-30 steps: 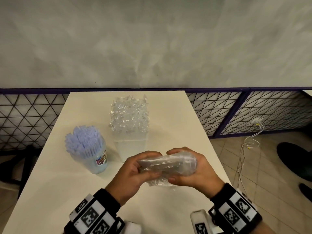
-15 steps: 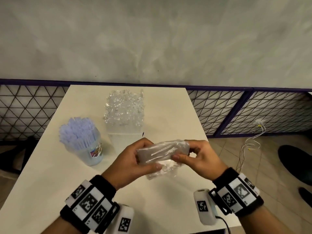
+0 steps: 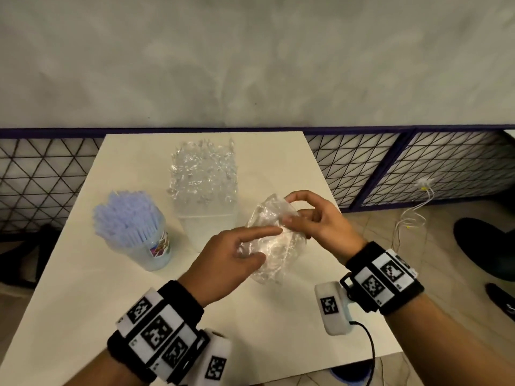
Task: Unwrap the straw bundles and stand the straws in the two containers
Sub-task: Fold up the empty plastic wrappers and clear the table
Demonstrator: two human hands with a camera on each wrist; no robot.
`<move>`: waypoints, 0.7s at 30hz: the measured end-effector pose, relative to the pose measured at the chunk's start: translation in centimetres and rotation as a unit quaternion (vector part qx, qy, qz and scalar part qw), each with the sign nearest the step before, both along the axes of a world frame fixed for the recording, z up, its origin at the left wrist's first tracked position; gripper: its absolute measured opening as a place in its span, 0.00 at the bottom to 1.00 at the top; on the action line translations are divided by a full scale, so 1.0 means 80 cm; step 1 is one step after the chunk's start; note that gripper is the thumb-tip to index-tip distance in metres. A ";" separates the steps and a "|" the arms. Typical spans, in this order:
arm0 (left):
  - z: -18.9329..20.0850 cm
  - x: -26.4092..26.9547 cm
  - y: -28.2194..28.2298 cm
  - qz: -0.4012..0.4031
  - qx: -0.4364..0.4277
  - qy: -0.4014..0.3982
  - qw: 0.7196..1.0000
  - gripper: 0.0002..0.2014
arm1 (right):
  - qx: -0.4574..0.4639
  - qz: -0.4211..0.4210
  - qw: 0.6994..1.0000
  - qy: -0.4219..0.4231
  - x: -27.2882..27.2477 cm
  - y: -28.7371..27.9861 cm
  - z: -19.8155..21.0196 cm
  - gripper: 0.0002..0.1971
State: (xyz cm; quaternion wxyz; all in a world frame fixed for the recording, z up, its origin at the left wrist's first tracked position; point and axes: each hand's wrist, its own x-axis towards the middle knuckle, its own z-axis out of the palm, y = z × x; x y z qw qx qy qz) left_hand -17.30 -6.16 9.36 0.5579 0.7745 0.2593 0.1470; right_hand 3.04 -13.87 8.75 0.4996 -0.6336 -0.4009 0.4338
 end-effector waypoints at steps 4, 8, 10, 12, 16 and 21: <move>-0.003 -0.002 0.009 0.058 0.001 -0.040 0.998 0.25 | 0.011 -0.074 0.987 0.143 -0.030 -0.009 -0.012 0.42; -0.008 -0.010 0.020 0.057 0.015 -0.072 0.996 0.26 | -0.005 -0.056 0.965 0.258 -0.058 -0.019 -0.029 0.33; -0.012 -0.013 0.026 0.048 0.035 -0.079 0.995 0.27 | 0.014 -0.091 0.957 0.277 -0.069 -0.019 -0.031 0.20; -0.015 -0.016 0.030 0.029 0.052 -0.076 0.995 0.29 | 0.033 -0.137 0.949 0.281 -0.081 -0.017 -0.031 0.14; -0.022 -0.019 0.038 -0.040 0.064 -0.066 0.995 0.33 | 0.056 -0.192 0.942 0.270 -0.096 -0.019 -0.037 0.05; -0.026 -0.017 0.034 -0.085 0.020 -0.059 0.994 0.34 | 0.057 -0.189 0.935 0.294 -0.104 -0.035 -0.045 0.12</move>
